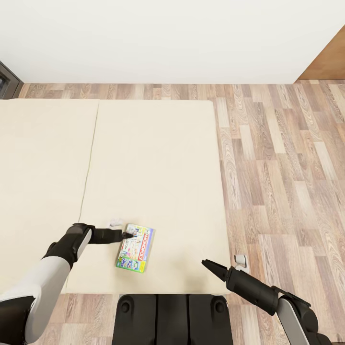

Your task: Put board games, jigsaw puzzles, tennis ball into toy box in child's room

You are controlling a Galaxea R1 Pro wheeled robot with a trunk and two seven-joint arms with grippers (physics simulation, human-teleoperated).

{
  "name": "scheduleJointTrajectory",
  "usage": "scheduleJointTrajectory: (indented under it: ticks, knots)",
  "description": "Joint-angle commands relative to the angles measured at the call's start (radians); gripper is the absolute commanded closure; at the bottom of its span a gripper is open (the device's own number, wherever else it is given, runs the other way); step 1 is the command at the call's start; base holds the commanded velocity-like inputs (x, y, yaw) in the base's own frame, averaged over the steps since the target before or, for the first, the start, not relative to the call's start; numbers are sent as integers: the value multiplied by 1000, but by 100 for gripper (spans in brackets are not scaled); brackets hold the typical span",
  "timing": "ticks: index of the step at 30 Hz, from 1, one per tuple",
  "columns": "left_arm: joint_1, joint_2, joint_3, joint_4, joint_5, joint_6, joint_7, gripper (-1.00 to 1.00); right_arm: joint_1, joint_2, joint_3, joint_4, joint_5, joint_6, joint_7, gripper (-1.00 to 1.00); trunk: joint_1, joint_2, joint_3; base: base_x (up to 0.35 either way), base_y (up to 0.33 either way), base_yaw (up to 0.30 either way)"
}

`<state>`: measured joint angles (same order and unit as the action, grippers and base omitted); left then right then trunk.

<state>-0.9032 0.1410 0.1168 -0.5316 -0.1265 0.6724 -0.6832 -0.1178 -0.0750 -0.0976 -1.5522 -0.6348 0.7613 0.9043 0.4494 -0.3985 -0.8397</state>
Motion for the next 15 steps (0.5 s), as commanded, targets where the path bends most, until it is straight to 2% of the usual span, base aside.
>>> scheduleJointTrajectory:
  ticks: [1,7,15]
  knots:
    - [0,-1,7,-1,-12,8,-8,-100,0,0,-1,0,-3,6,1,-100,1,-2,-1,0,0,0]
    - [0,-4,9,5,-15,15,-7,-100,0,0,-2,0,-3,6,0,-100,1,-2,-1,0,0,0]
    - [0,-13,4,57,-16,2,-8,-100,0,0,-2,0,-3,6,-1,-100,1,-2,-3,0,0,0]
